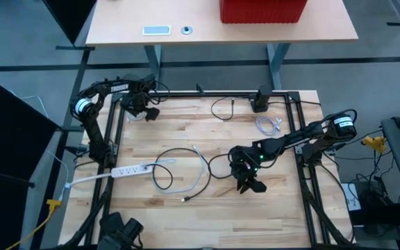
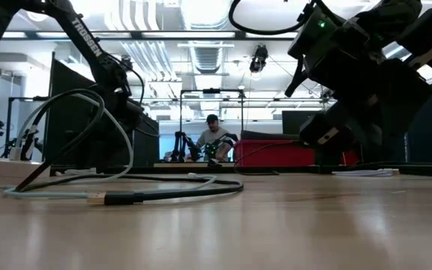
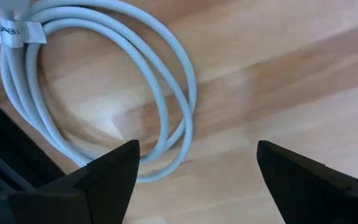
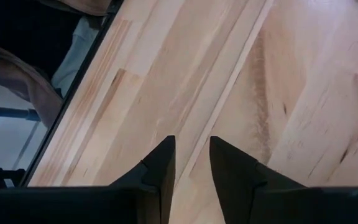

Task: Insert USB
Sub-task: Move the black outlet extension to the top right of the table

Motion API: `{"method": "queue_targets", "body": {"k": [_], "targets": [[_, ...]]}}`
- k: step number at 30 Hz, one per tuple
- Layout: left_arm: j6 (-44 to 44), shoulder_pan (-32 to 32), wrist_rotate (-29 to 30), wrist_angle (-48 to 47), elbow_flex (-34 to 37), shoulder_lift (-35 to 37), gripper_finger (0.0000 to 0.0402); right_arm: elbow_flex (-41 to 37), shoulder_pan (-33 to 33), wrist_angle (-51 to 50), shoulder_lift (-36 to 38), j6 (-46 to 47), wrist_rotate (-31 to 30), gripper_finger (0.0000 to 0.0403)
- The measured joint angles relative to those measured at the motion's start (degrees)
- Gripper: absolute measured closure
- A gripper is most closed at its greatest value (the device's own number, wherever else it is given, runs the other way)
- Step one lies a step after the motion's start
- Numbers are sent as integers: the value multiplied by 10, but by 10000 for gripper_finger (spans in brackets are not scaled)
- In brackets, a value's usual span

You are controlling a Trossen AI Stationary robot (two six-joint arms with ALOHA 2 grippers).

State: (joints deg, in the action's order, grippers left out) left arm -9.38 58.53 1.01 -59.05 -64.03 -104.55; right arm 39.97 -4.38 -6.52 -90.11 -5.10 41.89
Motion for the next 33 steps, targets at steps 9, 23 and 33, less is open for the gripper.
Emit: {"method": "queue_targets", "body": {"k": [9, 23, 33], "targets": [[34, -34, 0, -57, 1, 0, 116, 0, 0, 0, 0, 0, 0, 341], [14, -46, -5, -73, 38, 0, 391, 0, 0, 1, 0, -9, -1, 348], [20, -131, -5, -189, 39, 60, 401, 0, 0, 0, 0, -14, -1, 339]]}}
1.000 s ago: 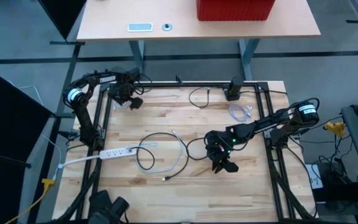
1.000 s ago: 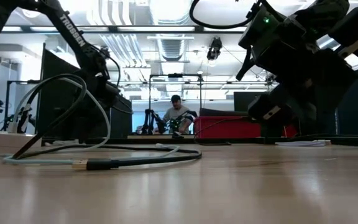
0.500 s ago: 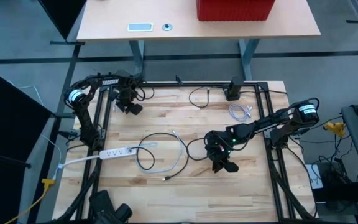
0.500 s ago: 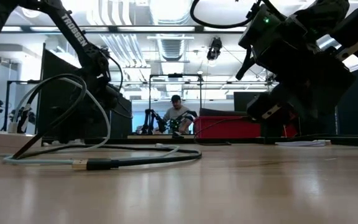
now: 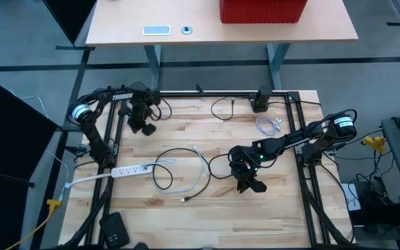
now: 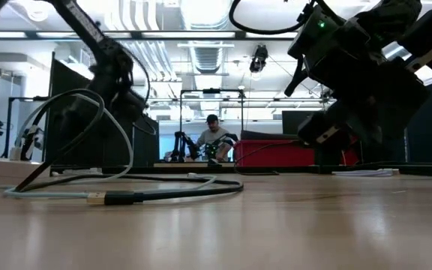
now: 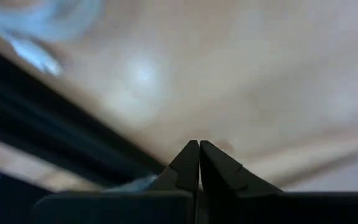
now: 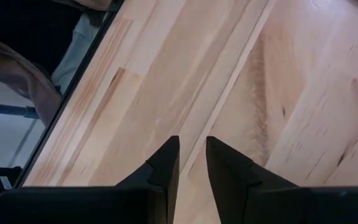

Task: Insert USB
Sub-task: Move the black outlet extension to the top right of the table

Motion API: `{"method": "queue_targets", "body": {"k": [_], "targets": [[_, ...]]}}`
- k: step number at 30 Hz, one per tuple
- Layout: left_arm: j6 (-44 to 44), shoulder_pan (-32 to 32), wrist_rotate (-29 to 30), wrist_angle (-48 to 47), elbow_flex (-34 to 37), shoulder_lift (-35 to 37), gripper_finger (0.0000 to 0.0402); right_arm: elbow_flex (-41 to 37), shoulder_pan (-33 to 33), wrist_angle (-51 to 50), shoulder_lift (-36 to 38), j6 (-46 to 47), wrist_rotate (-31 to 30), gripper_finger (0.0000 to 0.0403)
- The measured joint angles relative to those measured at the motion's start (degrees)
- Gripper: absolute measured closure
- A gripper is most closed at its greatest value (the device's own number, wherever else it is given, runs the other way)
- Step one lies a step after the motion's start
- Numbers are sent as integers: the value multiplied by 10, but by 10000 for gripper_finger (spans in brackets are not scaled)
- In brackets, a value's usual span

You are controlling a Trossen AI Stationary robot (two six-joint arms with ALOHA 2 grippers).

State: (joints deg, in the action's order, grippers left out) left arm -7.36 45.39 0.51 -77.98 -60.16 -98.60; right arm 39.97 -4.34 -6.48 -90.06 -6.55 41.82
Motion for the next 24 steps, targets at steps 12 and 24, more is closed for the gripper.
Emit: {"method": "queue_targets", "body": {"k": [12, 24], "targets": [[-235, -334, -101, -50, 0, 136, 402, 0, 6, 33, 0, -40, -1, 359], [-580, -724, -210, 56, -1, 183, 402, 0, 6, 47, 0, -61, -1, 342]]}}
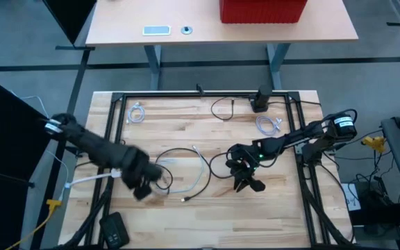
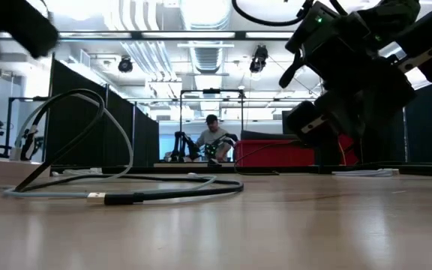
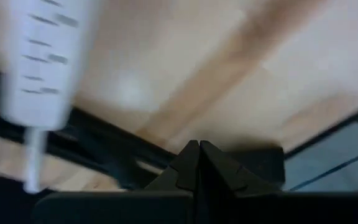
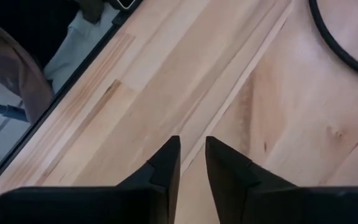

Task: Insert USB
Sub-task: Move the black outlet extension to the top right of the table

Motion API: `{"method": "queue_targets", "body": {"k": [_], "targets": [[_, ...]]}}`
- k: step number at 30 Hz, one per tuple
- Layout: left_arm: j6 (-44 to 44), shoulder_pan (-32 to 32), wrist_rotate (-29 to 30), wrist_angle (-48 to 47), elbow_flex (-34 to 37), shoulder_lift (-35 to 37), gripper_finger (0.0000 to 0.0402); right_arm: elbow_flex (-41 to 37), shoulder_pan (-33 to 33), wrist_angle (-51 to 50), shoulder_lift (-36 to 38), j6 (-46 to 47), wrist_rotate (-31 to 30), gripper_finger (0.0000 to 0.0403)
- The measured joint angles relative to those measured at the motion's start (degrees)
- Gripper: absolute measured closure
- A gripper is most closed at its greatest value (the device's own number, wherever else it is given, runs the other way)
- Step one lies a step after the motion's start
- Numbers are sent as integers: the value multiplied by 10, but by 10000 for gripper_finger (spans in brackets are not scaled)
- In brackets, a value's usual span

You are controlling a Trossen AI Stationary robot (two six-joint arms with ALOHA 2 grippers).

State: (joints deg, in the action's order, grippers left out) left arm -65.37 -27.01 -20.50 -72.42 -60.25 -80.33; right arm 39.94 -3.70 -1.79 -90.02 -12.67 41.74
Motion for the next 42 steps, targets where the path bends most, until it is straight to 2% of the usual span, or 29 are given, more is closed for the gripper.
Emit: {"method": "queue_targets", "body": {"k": [3, 7, 10, 15, 20, 25, 32, 42], "targets": [[-66, -78, -5, 80, 0, -18, 402, 0, 0, 17, 0, -1, 0, 338], [-165, -144, -23, 170, 0, -50, 402, 0, 0, 50, 0, 0, 0, 336], [-225, -175, -85, 199, 0, -78, 402, 0, 0, 71, 0, 3, -1, 342], [-331, -199, -203, 243, 0, -97, 401, 0, 0, 83, 0, 1, -4, 353], [-395, -207, -216, 315, 0, -97, 401, 0, 0, 83, 0, 0, -45, 359], [-446, -220, -241, 340, -1, -120, 401, 0, 2, 83, 0, 0, -72, 353], [-444, -238, -331, 368, -1, -167, 401, 0, 4, 83, 0, 0, -73, 338], [-407, -242, -341, 334, -1, -219, 401, 0, 5, 83, 0, 0, -73, 336]]}}
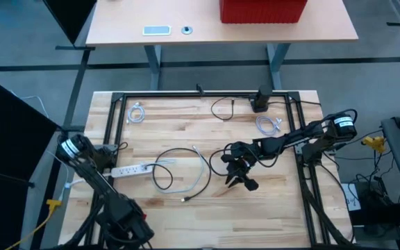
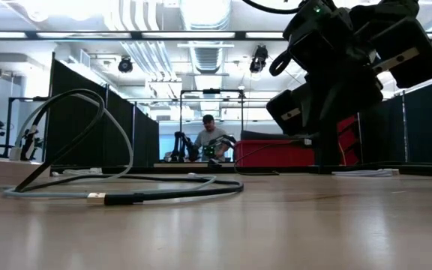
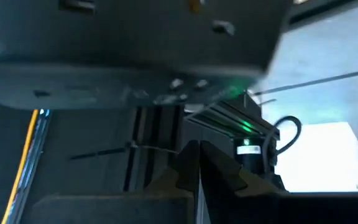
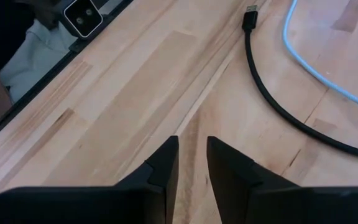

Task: Insert USB
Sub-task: Move the black outlet extension to the top right of the table

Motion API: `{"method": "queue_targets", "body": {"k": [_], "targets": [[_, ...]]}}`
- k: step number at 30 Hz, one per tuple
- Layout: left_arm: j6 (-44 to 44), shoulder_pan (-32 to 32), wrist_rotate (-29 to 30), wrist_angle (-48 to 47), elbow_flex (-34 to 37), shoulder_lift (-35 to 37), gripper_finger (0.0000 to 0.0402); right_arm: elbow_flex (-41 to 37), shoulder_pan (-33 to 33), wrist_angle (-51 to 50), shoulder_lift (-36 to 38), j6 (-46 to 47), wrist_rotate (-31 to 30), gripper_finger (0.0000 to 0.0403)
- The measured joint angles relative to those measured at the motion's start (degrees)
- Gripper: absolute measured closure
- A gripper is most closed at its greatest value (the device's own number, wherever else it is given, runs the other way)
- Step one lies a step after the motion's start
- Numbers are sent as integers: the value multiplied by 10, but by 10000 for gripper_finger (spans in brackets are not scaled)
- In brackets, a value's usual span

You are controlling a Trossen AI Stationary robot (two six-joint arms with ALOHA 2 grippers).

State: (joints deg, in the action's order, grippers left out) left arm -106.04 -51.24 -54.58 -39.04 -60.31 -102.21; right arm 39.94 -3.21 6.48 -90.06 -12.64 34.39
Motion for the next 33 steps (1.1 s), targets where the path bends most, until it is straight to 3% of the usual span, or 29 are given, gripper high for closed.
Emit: {"method": "queue_targets", "body": {"k": [10, 33], "targets": [[11, -13, -34, -13, 0, -19, 401, 0, 0, 0, 0, 2, 0, 357], [1, -35, 49, -44, 1, -18, 401, 17, 2, -4, 8, 23, 0, 353]]}}
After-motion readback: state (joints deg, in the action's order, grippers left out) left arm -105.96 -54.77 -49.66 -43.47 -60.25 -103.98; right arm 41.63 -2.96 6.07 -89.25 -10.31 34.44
